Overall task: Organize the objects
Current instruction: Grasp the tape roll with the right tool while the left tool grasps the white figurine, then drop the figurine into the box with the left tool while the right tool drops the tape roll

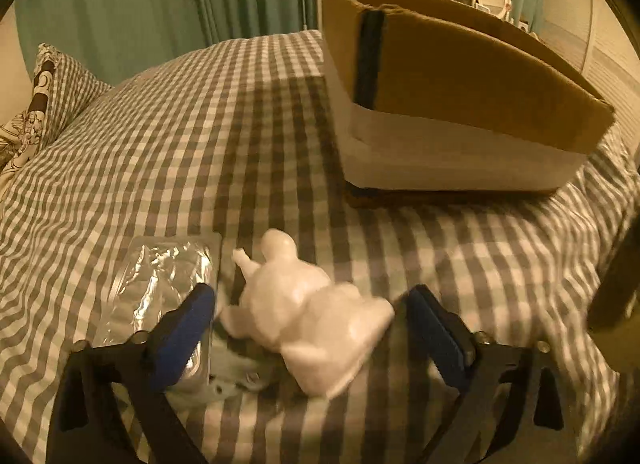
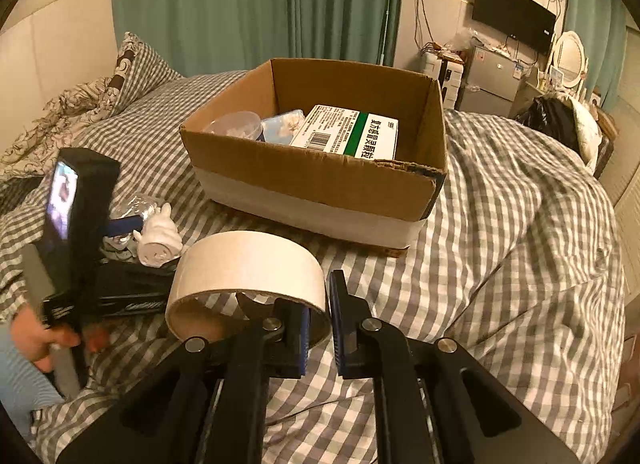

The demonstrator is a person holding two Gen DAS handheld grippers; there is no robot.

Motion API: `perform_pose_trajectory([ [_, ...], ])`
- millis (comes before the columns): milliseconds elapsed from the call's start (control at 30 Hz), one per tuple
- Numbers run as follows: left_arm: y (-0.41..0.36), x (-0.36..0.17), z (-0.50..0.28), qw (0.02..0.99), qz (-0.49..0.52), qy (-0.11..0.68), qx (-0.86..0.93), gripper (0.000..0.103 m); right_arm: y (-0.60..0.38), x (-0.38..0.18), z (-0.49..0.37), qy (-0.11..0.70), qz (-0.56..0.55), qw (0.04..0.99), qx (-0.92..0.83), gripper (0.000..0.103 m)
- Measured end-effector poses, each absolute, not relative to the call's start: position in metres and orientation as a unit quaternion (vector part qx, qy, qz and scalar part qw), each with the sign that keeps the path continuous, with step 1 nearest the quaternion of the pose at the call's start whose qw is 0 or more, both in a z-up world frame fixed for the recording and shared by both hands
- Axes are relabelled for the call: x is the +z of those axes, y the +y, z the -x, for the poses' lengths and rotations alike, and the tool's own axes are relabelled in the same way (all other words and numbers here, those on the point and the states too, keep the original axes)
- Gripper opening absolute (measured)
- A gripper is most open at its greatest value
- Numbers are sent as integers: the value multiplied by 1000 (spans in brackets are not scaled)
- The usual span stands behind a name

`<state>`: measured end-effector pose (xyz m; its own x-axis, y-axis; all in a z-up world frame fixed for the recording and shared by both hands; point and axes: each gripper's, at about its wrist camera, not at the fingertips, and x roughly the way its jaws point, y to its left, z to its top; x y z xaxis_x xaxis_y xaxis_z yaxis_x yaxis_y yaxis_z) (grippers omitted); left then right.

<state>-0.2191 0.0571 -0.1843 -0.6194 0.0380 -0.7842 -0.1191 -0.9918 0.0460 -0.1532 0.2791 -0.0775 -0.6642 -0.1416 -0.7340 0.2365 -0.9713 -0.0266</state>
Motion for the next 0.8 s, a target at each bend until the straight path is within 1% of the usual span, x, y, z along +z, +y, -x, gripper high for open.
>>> perform_pose_trajectory([
  [33, 57, -184, 219, 47, 430, 47, 900, 88, 279, -79, 152, 58, -397, 105, -910, 9],
  [67, 56, -185, 218, 52, 431, 45, 900, 85, 279, -80, 152, 58, -397, 105, -910, 9],
  [100, 55, -185, 219, 58, 435, 42, 898, 78, 279, -81, 152, 59, -398, 105, -910, 9],
  [167, 54, -186, 218, 63, 442, 36, 894, 77, 278, -82, 150, 61, -399, 105, -909, 9],
  [200, 54, -185, 216, 63, 442, 34, 894, 72, 277, -81, 149, 62, -398, 104, -909, 9],
  [233, 53, -183, 214, 69, 442, 33, 894, 66, 277, -80, 148, 63, -397, 103, -910, 9],
  [400, 56, -174, 200, 76, 444, 54, 891, 66, 273, -74, 142, 67, -392, 99, -912, 9],
  [500, 54, -162, 188, 86, 444, 45, 891, 66, 272, -67, 136, 64, -388, 99, -914, 9],
  [667, 54, -131, 163, 90, 438, 36, 894, 66, 272, -48, 119, 61, -378, 99, -919, 9],
  [800, 51, -94, 152, 104, 423, 14, 900, 66, 275, -21, 106, 70, -360, 96, -925, 9],
])
